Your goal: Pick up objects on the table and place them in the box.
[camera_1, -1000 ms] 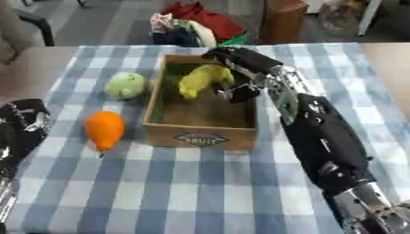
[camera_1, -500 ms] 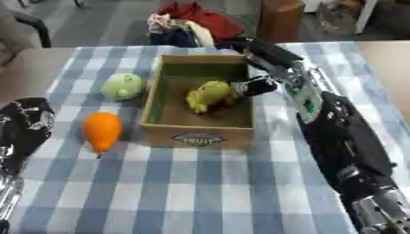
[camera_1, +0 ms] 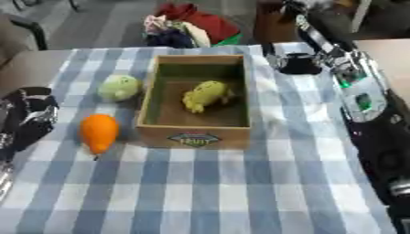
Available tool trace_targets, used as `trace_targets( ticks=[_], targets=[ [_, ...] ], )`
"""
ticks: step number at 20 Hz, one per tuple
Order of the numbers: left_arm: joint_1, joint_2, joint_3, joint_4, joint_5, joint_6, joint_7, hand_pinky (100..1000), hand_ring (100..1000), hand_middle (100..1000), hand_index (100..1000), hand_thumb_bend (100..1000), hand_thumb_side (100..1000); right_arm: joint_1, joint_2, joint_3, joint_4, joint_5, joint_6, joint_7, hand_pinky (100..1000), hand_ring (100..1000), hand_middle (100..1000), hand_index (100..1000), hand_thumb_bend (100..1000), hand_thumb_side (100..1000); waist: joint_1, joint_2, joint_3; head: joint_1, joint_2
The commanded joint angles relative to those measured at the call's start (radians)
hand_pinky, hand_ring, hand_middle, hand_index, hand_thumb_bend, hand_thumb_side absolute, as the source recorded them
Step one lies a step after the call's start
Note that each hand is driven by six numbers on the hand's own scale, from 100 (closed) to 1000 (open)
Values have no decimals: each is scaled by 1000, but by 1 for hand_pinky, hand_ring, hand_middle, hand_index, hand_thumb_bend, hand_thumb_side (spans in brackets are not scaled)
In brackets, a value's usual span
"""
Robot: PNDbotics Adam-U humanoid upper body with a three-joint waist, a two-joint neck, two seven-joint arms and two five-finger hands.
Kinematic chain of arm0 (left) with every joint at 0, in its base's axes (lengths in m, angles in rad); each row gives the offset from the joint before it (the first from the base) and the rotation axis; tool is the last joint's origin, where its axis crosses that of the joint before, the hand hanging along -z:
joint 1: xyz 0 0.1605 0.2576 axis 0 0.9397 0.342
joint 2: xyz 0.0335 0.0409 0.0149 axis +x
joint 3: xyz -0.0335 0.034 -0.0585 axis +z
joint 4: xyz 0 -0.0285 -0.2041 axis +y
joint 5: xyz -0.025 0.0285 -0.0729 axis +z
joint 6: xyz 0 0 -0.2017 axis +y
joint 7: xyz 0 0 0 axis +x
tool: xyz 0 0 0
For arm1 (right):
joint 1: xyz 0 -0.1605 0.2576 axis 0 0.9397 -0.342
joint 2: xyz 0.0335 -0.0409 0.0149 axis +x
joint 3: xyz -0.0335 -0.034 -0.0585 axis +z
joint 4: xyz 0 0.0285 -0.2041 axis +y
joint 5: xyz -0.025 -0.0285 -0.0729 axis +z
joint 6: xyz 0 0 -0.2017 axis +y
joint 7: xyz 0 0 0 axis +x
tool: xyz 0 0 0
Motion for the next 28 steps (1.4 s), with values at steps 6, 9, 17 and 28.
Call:
trace_targets(
  ticks=[6, 9, 17, 28],
  targets=[
    [-53, 76, -51, 44, -167, -26, -251, 818, 750, 795, 823, 413, 144, 0, -39, -29, -76, -66, 55, 21, 786, 924, 794, 937, 100, 111, 4, -20, -5, 11, -7],
    [-86, 77, -72, 83, -235, -24, -289, 809, 748, 799, 835, 431, 129, 3, -37, -27, -80, -70, 58, 28, 786, 925, 794, 937, 100, 114, 4, -20, -8, 15, -8],
    [-170, 63, -119, 199, -450, 32, -295, 682, 575, 567, 678, 403, 100, 9, -31, -27, -85, -75, 60, 33, 786, 925, 792, 937, 100, 125, 5, -22, -16, 21, -7],
    [-294, 74, -67, 266, -421, 102, -44, 608, 426, 299, 396, 167, 100, 26, -33, -19, -93, -80, 54, 48, 788, 917, 775, 934, 100, 140, 4, -26, -26, 26, -5]
  ],
)
